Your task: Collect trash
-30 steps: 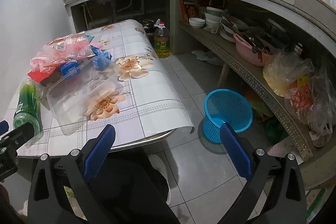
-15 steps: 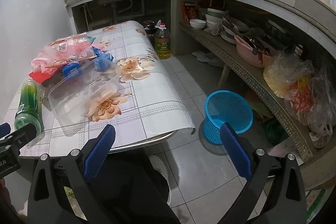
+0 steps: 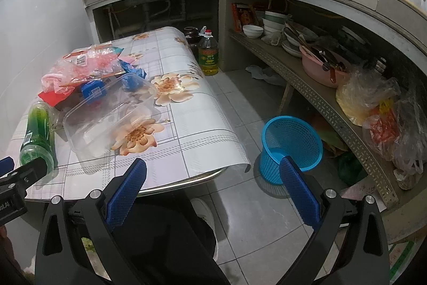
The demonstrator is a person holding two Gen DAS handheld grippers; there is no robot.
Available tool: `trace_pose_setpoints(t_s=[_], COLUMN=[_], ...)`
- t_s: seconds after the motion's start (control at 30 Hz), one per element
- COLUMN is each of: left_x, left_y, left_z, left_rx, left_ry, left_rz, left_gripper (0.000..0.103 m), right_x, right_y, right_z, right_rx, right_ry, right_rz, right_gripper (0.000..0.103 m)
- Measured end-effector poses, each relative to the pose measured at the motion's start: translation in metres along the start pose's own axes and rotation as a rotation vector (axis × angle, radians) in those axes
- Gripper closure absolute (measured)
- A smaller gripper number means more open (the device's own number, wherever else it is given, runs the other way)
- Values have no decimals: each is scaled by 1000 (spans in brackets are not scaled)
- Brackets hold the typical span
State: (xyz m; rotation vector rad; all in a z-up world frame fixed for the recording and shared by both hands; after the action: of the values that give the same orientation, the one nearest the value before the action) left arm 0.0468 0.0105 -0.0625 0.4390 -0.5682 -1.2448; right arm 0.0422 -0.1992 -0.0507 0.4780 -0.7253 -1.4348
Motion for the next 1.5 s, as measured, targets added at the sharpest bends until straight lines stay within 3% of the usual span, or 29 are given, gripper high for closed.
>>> trace_pose_setpoints(t_s=[1.5], left_x=[-9], left_y=[0], left_z=[-4], left_rx=[-13], left_ry=[9], left_rz=[10], left_gripper=[9], right_x=[-6], right_y=[2], right_z=[-2], right_rx=[0], right_ry=[0], right_rz=[3], right_gripper=[6])
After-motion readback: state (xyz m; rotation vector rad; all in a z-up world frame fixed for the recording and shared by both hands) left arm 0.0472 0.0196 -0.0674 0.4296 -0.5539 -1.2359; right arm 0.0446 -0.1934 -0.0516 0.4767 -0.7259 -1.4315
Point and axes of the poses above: each gripper's, at about its wrist camera, not at the fingertips, and z roughly against the way its jaws point, x to its right, y to its top, the point moved 7 cm from there along -z, roughly the way its jaws point, and after that the axes turned 13 degrees about z, right-handed, at the moved point
